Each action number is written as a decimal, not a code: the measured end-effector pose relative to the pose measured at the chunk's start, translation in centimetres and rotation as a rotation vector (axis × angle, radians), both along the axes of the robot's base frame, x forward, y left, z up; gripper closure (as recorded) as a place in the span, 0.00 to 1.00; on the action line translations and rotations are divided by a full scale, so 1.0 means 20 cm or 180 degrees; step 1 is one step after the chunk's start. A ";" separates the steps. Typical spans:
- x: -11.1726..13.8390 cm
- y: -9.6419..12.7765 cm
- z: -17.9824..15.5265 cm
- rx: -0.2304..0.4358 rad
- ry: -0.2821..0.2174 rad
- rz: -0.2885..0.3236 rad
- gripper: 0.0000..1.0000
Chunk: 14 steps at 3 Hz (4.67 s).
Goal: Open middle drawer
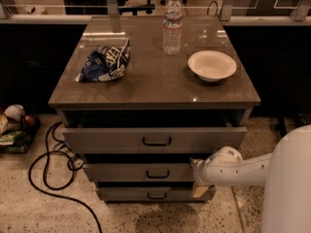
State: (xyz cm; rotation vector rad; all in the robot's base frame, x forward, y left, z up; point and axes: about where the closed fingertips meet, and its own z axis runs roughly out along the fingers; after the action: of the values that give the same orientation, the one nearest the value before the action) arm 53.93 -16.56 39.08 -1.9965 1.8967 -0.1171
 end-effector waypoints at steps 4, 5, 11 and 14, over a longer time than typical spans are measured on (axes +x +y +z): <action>0.00 0.01 0.04 0.0002 0.0008 0.0006 1.00; -0.02 0.01 0.04 0.0018 0.0006 0.0002 1.00; -0.30 0.02 0.08 0.0126 0.0069 0.0057 1.00; -0.48 0.10 0.05 0.0147 0.0212 0.0277 0.85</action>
Offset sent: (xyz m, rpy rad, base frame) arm -0.0004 0.0006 -0.0007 0.0004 0.0013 0.0011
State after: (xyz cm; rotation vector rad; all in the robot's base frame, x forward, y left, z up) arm 44.39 -14.64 40.05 -2.0720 1.8318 0.0164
